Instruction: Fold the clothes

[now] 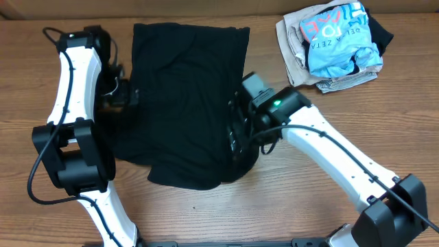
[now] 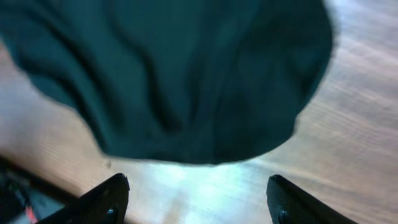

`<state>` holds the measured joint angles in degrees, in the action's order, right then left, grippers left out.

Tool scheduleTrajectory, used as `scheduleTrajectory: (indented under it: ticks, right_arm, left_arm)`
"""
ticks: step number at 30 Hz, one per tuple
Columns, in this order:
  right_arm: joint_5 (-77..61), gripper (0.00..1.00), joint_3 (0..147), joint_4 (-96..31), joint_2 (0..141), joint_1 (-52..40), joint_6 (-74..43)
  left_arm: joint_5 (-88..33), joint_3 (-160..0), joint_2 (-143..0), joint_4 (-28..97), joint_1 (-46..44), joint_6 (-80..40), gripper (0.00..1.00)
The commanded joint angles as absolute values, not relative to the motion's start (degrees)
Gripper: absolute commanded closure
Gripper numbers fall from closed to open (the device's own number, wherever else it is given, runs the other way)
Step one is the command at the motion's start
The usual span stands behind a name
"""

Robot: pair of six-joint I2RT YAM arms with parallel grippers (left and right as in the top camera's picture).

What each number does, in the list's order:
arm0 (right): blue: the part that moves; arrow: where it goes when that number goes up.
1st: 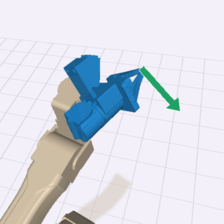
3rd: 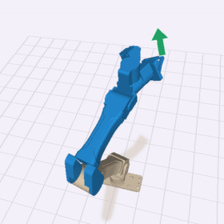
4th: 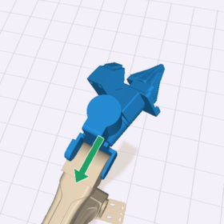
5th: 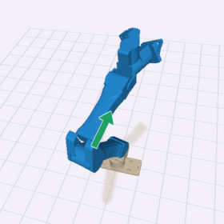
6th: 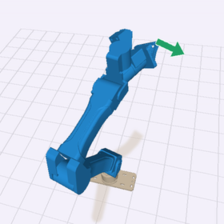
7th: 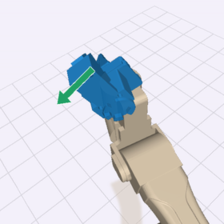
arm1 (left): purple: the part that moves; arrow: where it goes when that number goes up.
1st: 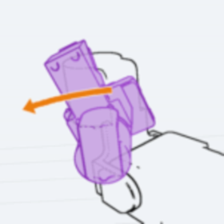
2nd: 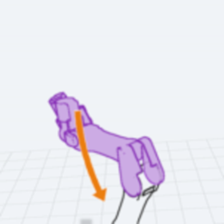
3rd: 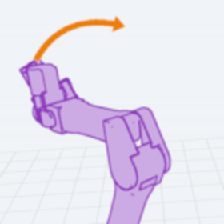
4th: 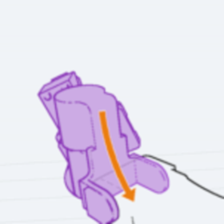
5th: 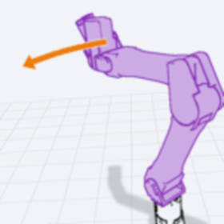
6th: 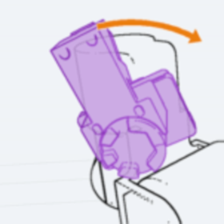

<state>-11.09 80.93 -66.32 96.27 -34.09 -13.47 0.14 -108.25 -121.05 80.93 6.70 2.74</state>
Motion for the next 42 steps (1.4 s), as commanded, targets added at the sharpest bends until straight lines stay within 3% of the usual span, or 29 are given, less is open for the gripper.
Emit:
scheduleTrajectory:
  ticks: [1,12,21,34,42]
  right_arm:
    - [-9.7,0.25,81.1,-64.9,95.3,-31.7,-13.8]
    - [-9.6,0.26,81.1,-63.3,95.3,-29.8,-13.7]
    - [-9.2,0.26,81.1,-63.7,95.3,-29.8,-13.6]
    - [-8.6,0.26,81.1,-63.7,95.3,-29.8,-13.6]
    - [-8.6,0.26,81.1,-63.7,95.3,-29.8,-13.6]
  left_arm:
    - [-12.3,-108.2,-119.0,76.3,3.2,12.3,0.0]
    - [-5.4,-107.0,-121.6,66.9,-7.9,19.9,0.0]
    - [-7.5,-107.0,-127.1,64.5,-12.1,26.9,0.0]
    - [-8.0,-107.0,-134.7,63.5,-15.6,26.1,0.04]
    - [-5.1,-107.0,-134.8,59.7,-13.2,15.3,0.0]
